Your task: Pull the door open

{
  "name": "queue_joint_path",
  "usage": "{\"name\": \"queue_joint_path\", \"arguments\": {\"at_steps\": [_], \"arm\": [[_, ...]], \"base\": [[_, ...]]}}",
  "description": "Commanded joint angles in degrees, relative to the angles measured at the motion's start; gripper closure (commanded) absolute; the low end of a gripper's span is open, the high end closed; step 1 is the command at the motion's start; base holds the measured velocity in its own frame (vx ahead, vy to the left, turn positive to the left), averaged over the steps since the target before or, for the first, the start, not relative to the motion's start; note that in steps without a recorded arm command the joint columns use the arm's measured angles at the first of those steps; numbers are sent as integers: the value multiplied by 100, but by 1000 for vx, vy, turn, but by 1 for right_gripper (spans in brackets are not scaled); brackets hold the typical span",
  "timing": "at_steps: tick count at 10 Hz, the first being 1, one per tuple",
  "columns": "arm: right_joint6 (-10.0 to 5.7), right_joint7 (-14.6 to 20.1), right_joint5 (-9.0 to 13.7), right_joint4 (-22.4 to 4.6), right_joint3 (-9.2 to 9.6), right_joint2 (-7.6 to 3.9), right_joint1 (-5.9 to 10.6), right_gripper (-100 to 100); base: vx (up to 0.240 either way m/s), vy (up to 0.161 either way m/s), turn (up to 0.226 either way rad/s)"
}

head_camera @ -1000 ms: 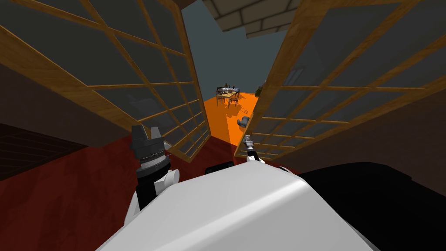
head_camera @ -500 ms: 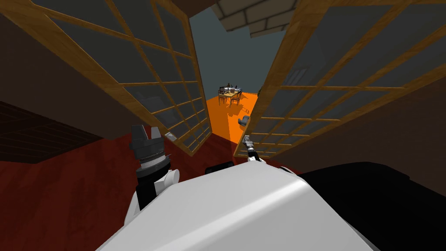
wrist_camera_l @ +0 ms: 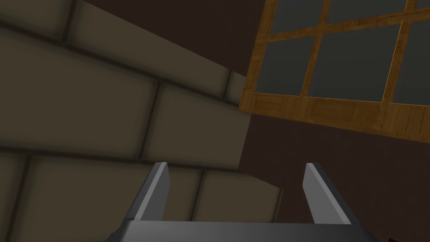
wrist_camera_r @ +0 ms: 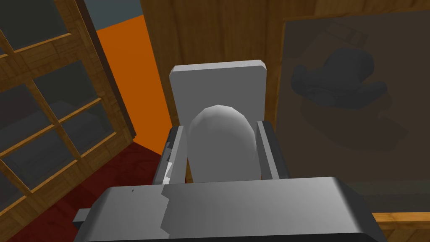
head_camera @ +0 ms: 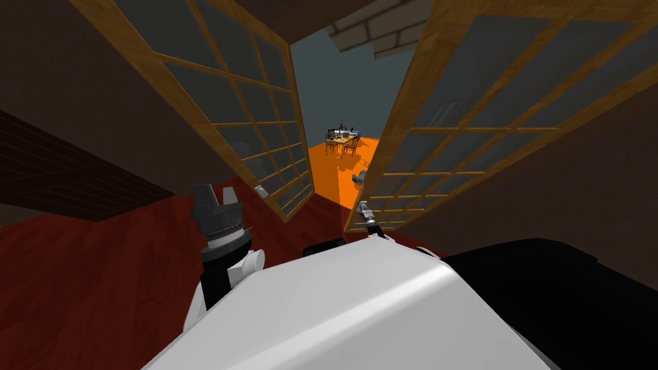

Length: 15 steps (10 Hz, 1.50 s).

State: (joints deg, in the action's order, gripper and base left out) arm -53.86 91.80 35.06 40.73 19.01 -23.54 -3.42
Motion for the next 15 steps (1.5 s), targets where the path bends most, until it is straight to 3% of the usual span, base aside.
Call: {"name": "queue_joint_path", "arguments": {"at_steps": [1,7,8,15], "arm": [[-103,127,-66,31,126,-107,-66,100],[-464,575,-296,138,569,-481,-297,100],[-412,519,-276,132,532,-442,-290,100],[-868,840,-401,75,840,-707,-513,100]], "base": [[-199,-11,106],[-240,-40,87],[-92,-10,5],[-205,-62,149]]}}
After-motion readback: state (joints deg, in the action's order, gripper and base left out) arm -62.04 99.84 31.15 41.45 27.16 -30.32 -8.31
